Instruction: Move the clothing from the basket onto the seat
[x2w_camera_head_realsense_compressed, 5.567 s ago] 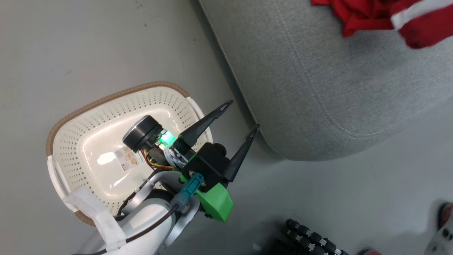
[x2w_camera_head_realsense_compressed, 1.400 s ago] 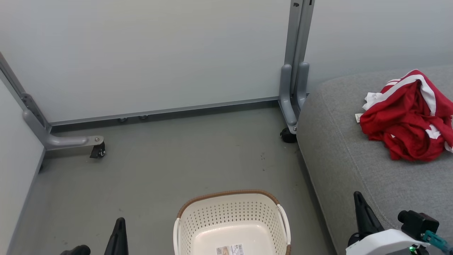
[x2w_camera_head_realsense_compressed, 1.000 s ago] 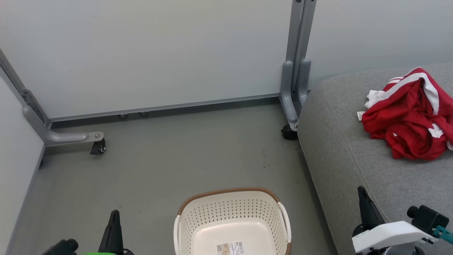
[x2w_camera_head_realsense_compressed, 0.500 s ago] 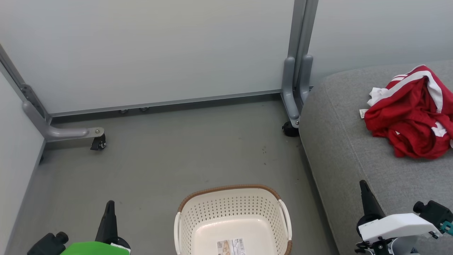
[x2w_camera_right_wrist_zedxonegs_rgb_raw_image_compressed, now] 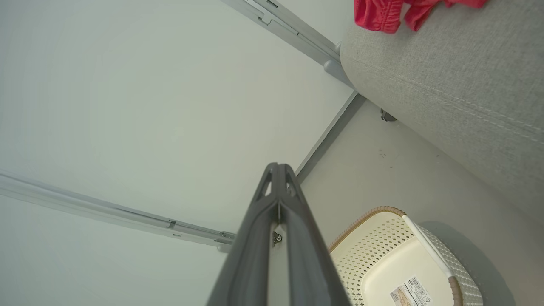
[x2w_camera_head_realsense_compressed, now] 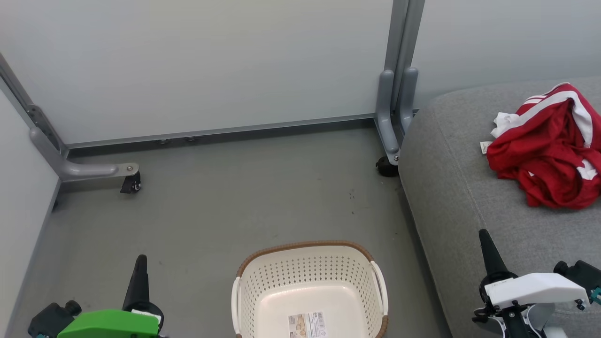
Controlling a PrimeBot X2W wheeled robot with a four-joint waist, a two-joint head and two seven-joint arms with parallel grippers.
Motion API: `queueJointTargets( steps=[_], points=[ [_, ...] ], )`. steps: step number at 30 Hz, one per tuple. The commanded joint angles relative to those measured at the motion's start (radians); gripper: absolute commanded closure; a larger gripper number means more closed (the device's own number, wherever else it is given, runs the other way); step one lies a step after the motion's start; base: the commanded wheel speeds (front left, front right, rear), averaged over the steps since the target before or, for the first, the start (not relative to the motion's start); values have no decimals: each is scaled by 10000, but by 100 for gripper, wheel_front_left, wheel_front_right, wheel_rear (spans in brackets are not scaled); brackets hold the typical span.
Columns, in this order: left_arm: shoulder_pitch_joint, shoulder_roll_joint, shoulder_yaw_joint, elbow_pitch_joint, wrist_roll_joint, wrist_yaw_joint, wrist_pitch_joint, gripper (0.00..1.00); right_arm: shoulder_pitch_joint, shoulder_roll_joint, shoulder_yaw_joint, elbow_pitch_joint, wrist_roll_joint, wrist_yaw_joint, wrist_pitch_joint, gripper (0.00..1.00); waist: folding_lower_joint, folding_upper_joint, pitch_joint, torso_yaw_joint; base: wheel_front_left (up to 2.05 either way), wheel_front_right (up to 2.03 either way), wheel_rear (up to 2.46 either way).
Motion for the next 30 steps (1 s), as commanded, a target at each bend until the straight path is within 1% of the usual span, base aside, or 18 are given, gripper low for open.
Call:
queueJointTargets(
  steps=[1, 30],
  points=[
    [-317, 81, 77, -38, -322, -63, 59, 100, -238, -81, -52, -38, 325, 4, 75, 100, 0, 0, 20, 8, 0, 0, 0],
    [-988, 86, 487, 168, -2993, -224, 748, 100, -708, -83, -361, 96, 3093, 3, 788, 100, 0, 0, 335, 115, 0, 0, 0]
  ],
)
